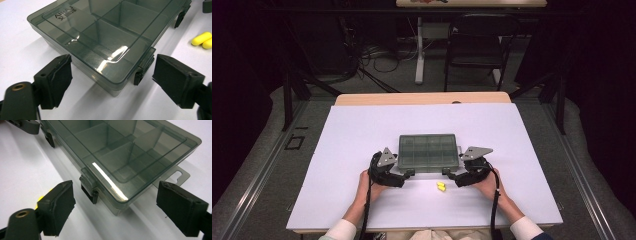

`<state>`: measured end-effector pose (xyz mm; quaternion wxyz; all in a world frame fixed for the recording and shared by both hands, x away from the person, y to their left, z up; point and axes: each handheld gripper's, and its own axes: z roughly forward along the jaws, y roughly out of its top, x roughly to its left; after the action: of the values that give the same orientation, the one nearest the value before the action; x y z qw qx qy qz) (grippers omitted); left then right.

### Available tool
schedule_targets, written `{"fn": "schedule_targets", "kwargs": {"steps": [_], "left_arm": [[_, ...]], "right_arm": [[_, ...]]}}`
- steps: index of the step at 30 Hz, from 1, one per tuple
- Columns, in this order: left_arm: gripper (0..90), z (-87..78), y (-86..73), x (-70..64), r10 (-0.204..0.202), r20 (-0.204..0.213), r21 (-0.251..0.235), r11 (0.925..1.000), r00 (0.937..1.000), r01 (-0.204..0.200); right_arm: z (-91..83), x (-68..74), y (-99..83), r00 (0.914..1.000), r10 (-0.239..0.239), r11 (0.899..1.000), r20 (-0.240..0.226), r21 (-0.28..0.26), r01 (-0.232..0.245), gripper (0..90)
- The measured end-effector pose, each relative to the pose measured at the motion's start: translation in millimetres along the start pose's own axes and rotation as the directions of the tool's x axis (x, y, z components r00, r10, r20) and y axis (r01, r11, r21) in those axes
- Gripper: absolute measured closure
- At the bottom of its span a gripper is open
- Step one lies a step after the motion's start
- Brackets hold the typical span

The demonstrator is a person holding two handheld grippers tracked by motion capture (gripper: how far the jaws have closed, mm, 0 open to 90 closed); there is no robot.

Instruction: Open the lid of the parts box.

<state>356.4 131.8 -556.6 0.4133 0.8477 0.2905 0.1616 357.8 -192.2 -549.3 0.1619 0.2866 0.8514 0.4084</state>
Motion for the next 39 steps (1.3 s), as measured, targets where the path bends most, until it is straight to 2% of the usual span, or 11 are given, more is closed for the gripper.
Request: {"fn": "schedule_targets", "kwargs": {"steps": [3,6,8,13,18,27,34,39], "left_arm": [[17.0,0.1,0.0,-1.1,0.011,-0.009,0.006,0.9999,0.9999,-0.011],[19.6,0.5,-0.9,-0.5,0.006,-0.01,0.008,1.0,0.9999,-0.006],[20.0,0.6,-1.5,0.0,0.021,-0.012,0.018,0.9996,0.9997,-0.021],[21.1,0.1,-2.3,0.1,0.018,-0.009,0.014,0.9997,0.9998,-0.018],[22.1,-0.2,-4.1,1.7,0.003,0.005,0.002,1.0,1.0,-0.003],[22.8,-0.8,-4.5,1.6,0.007,0.0,0.001,1.0,1.0,-0.007],[23.2,-1.3,-4.6,1.1,0.011,-0.006,-0.003,0.9999,0.9999,-0.011],[23.4,-1.2,-5.0,0.7,0.004,-0.004,-0.005,1.0,1.0,-0.004]], "right_arm": [[1.3,0.5,-0.3,1.0,0.005,1.0,0.008,0.005,-0.006,17.6],[2.1,1.0,-0.5,0.9997,0.009,1.0,0.021,0.011,-0.009,21.4],[2.0,0.9,-0.5,0.9996,0.008,1.0,0.028,0.009,-0.008,23.9],[1.5,1.4,-0.7,0.999,0.009,1.0,0.044,0.01,-0.01,27.0],[2.3,1.7,-1.4,0.9988,0.008,1.0,0.049,0.012,-0.008,27.1],[3.7,2.5,-2.9,0.9989,0.009,1.0,0.047,0.022,-0.01,27.4],[1.2,0.3,-2.7,0.9991,0.022,1.0,0.036,0.002,-0.022,28.9],[1.6,0.9,-3.6,0.9991,0.022,1.0,0.036,0.006,-0.023,29.1]]}}
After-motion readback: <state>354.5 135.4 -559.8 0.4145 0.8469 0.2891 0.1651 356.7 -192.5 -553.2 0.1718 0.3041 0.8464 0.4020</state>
